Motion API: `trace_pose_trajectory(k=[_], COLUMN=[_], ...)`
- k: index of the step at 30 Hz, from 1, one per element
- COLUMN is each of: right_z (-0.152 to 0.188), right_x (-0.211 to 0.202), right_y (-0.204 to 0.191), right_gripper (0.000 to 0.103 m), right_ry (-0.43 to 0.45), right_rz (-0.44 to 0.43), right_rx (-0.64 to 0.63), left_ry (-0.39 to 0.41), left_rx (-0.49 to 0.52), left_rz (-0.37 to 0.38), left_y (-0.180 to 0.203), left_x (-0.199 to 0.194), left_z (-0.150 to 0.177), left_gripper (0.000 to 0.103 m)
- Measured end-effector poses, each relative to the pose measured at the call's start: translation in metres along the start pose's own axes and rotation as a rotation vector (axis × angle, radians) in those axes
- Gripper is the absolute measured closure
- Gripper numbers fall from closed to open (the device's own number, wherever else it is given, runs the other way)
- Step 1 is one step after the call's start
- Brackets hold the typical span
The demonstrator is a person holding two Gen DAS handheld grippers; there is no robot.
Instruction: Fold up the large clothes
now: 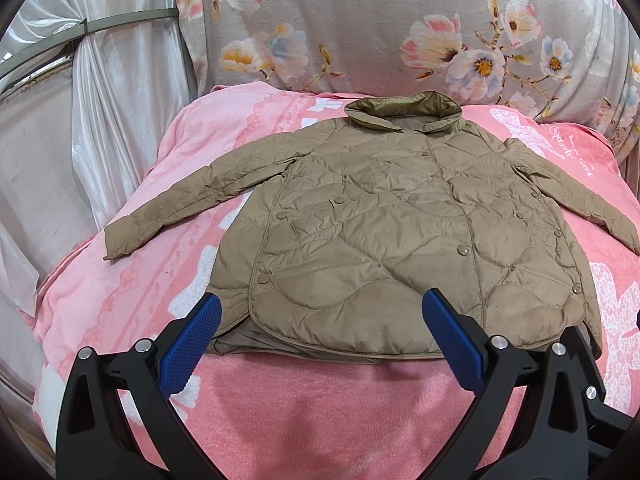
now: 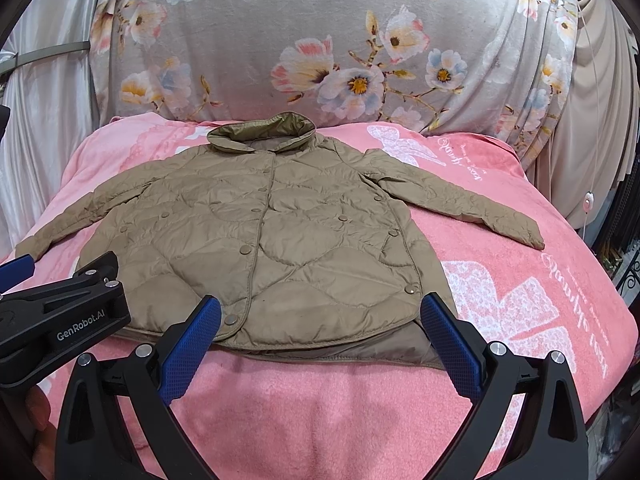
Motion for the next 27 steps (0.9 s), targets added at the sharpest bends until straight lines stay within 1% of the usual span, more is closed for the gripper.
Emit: trace_pose_trajectory(k=[8,14,15,17,18,19,21,25,27], right_z=[0.004,0.010,0.010,0.004,0.001,-0.002,-0.008,-0.024,-0.030], right_x=[0.003,0.015,0.019,0.028,0.034,0.040,0.054,0.087,0.107], right_y=[-0.002,-0.002,0.000,0.010,0.019,0.030,0.052,0.128,0.180], right_gripper=[0.005,0.005,0.005,0.005,0.005,0.005,0.005,0.005,0.005], right_ry=[-0.006,-0.027,-0.034,-0.058,-0.066,-0.067,-0.069,-0.066,-0.057], right_rz=[-0.004,-0.013,-0.020,-0.069,-0.093,-0.099,-0.081,-0.002,0.029], right_rx=[0.000,-0.008,-0.005,0.023,0.048,0.071,0.106,0.229,0.324], left_ry=[0.002,-0.011,-0.015,-0.026,-0.031,-0.035,-0.037,-0.027,-0.031], left_rx=[0.000,-0.006,-0.009,-0.017,-0.020,-0.026,-0.030,-0.038,-0.041], left_rz=[-0.005,-0.009,-0.012,-0.016,-0.018,-0.022,-0.028,-0.059,-0.083], left_y=[-0.002,-0.009,-0.010,-0.012,-0.012,-0.015,-0.017,-0.028,-0.033], left_x=[0.001,0.009,0.011,0.018,0.020,0.025,0.031,0.046,0.057], left_z=[0.003,0.005,0.004,0.001,-0.001,-0.002,-0.008,-0.019,-0.023], left_gripper=[0.005,0.005,0.005,0.005,0.005,0.005,0.005,0.005,0.005])
Point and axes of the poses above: each gripper's, at about its wrist camera, not at the fingertips, and x roughly the way its jaws point, y to its right, z to its underside, the point moved 6 cm from there along x, roughly the way its jaws point, and after that the axes turned 1 degree about -x, right-handed, at the moved point
